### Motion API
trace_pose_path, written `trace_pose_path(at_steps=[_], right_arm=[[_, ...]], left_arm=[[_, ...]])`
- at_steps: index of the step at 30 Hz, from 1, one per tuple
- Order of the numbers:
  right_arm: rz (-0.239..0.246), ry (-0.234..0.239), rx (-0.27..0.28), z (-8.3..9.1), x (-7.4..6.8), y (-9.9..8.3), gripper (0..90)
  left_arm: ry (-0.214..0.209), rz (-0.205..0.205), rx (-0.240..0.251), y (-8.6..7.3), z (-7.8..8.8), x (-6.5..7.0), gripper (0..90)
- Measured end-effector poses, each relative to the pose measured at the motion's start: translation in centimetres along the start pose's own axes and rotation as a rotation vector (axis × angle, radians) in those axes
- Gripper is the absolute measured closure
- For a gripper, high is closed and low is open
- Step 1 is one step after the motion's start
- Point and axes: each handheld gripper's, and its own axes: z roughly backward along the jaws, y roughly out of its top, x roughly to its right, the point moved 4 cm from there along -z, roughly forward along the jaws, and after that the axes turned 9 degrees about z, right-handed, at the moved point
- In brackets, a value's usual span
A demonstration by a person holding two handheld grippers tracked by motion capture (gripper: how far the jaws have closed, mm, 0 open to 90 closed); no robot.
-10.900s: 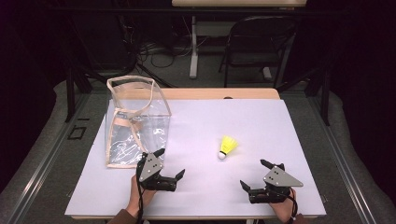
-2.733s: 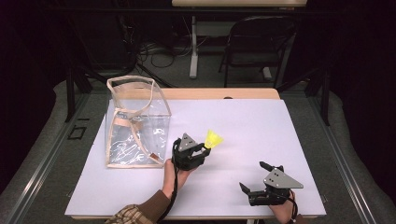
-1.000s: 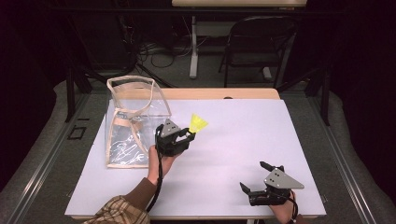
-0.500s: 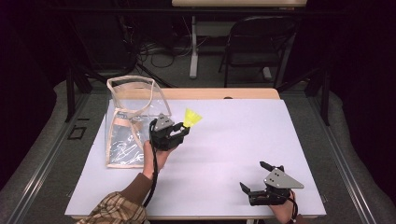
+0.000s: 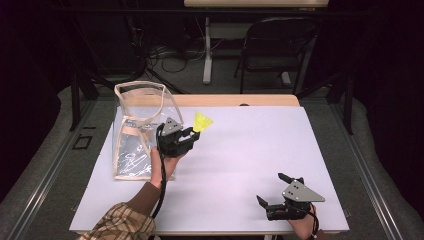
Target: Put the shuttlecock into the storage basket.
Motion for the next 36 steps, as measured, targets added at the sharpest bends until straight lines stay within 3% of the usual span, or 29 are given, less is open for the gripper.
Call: trace_pose_path(at_steps=[36], right_arm=[[-0.001,0.002,-0.001,0.0,0.0,0.0,0.0]], left_arm=[[0.037,-0.015,0.049,3.9,1.0,-1.7,65.2]])
